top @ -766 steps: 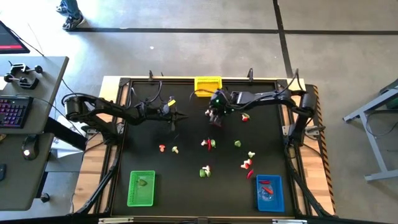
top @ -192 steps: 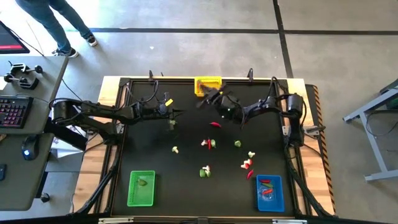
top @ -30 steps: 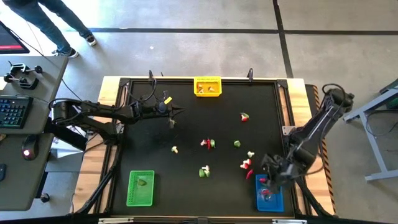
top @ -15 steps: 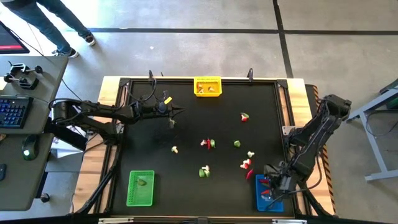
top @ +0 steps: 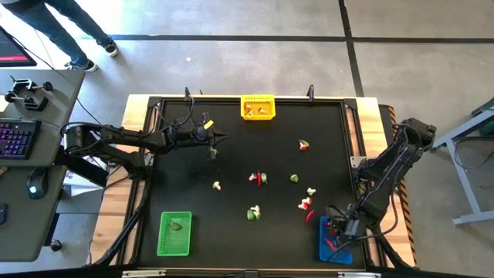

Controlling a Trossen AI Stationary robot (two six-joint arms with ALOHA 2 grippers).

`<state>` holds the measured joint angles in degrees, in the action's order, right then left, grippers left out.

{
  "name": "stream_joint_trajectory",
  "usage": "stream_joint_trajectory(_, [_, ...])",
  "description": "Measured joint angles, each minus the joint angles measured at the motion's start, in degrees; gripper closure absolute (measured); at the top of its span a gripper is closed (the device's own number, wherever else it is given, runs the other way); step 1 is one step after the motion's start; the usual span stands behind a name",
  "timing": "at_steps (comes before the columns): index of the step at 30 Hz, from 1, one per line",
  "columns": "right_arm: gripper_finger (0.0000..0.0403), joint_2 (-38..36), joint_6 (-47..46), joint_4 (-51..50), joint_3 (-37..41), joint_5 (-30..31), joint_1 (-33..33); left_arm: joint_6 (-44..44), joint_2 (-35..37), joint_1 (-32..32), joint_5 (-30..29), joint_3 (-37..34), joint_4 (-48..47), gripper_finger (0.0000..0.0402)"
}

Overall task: Sort produce into baskets
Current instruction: Put the center brown mushroom into the yellow bin

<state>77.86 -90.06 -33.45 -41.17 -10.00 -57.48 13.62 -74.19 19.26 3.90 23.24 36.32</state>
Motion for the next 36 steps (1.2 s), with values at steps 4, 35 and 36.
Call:
stream_joint_trajectory(4, [0.0273,-1.62,0.18,-0.64,-1.13,-1.96,2.67,-0.01,0.0,-0.01,0.0,0.0,-0.02,0.0397])
stream_joint_trajectory(35, [0.0382,-4.22,59.12,30.89,11.05,29.13,39.87,-1.59,-0.02,0.0,0.0,-0.02,-2.02,0.0397])
stream_joint_trajectory(36, [0.0373,-3.08,60.46,32.91,11.15,29.05,40.68,-1.61,-0.02,-0.01,0.0,-0.02,-2.26,0.0397])
